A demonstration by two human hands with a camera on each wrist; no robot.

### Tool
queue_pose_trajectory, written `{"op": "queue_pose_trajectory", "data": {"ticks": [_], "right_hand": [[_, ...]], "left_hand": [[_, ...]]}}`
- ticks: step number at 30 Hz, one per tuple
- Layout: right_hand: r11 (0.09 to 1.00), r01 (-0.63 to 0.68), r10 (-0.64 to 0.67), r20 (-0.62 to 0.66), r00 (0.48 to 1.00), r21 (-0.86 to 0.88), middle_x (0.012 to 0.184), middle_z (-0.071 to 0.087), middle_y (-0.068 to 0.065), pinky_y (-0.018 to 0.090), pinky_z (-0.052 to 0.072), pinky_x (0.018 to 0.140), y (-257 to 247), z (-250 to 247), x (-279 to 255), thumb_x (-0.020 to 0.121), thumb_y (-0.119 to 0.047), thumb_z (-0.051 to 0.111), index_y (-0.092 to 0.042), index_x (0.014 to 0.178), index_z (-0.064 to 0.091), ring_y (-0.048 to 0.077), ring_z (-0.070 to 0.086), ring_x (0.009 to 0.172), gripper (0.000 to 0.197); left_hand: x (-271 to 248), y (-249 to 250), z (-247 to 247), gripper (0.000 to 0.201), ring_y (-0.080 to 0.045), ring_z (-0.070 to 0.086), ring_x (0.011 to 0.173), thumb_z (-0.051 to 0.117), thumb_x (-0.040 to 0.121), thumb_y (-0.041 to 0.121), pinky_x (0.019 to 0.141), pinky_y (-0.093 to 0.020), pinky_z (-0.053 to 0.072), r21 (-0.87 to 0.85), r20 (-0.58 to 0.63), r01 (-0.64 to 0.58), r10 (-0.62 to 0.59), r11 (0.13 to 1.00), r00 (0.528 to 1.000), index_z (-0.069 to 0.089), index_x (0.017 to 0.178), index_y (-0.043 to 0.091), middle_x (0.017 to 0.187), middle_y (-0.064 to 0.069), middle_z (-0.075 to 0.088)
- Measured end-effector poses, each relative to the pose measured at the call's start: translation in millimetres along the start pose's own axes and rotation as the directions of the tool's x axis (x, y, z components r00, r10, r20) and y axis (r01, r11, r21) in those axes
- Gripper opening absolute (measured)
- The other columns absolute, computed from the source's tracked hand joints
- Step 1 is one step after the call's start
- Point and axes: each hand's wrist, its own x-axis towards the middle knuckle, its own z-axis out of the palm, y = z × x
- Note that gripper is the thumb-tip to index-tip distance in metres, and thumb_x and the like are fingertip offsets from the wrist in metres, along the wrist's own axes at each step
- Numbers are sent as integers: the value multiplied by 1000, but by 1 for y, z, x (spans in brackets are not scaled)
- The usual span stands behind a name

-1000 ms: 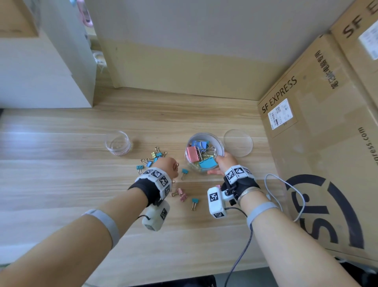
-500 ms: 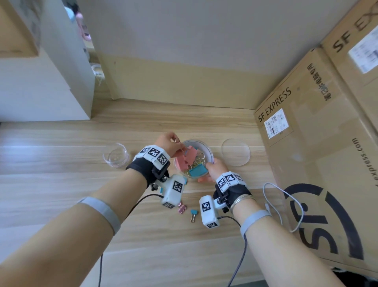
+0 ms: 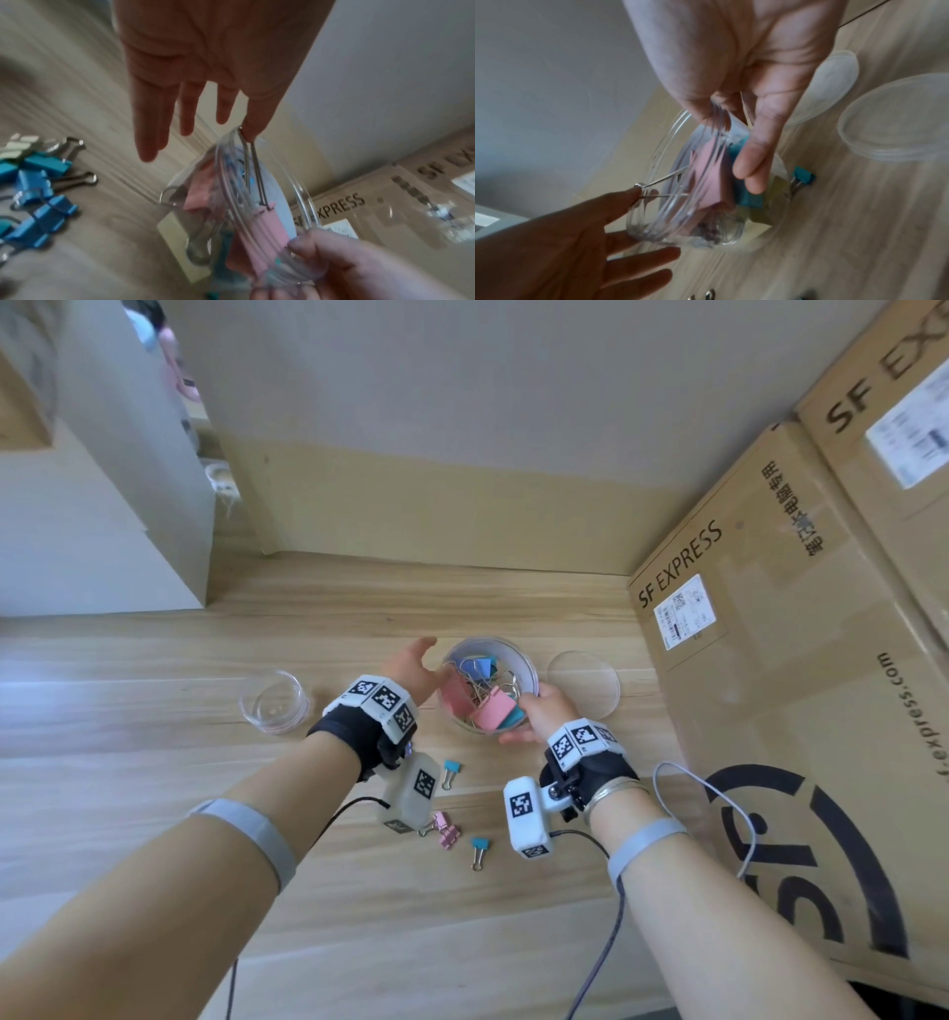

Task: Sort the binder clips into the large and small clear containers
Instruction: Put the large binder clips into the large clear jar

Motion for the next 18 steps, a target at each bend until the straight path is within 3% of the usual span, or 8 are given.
{"op": "queue_pose_trajectory", "data": {"ticks": [4,8,9,11,13,15,17,18], "right_hand": [[999,13,-14,24,1000,40,115,60,19,47,57,82,-15,-6,4,94,-12,46,-9,112,49,39,69,89,18],[994,102,-104,49,993,27,130,54,13,27,60,62,-26,-7,10,97,-27,44,-9,128,48,25,70,70,36],[991,119,-122,49,991,59,136,51,9,25,59,60,-27,-7,14,97,-34,42,-12,133,45,22,69,67,43],[990,124,-125,17,992,70,137,51,3,30,60,72,-23,-8,19,97,-45,35,-15,136,43,21,68,73,51],[992,113,-115,-23,993,-61,131,57,4,37,55,87,-13,-7,25,98,-42,32,-14,131,48,24,66,91,46],[951,112,-117,3,993,-289,128,60,3,37,49,95,2,-3,29,98,-37,36,-17,126,55,25,62,105,40],[891,138,-132,45,990,-433,125,63,0,30,48,90,15,2,33,97,-31,39,-22,125,58,20,61,99,35],[882,146,-138,50,989,-449,118,66,1,25,48,79,19,6,35,97,-25,40,-22,124,60,17,60,87,34]], "left_hand": [[6,8,1,52,-35,56,114,48,94,17,62,-34,56,-273,131,67,-32,960,991,32,142,28,138,-13,49],[18,16,-5,52,-37,61,103,47,93,6,42,-28,56,-376,121,131,-91,917,988,35,141,24,135,-18,52],[20,16,-8,52,-34,62,96,48,93,6,41,-28,55,-384,108,135,-101,913,989,36,140,25,134,-17,53],[27,14,-13,55,-31,61,89,50,92,5,45,-29,56,-390,86,151,-127,908,988,35,140,27,133,-16,54],[32,8,-17,60,-32,62,90,53,89,2,47,-30,56,-408,61,177,-167,895,984,35,140,28,132,-14,55],[35,1,-19,64,-35,64,96,56,86,-1,54,-34,59,-423,43,198,-199,884,979,36,139,30,131,-13,57],[38,-4,-19,63,-36,64,98,57,85,-1,62,-37,59,-418,53,212,-209,883,976,39,137,29,129,-13,59],[38,-5,-18,63,-35,65,96,58,85,0,59,-35,59,-410,63,219,-212,885,975,38,138,28,128,-13,58]]}}
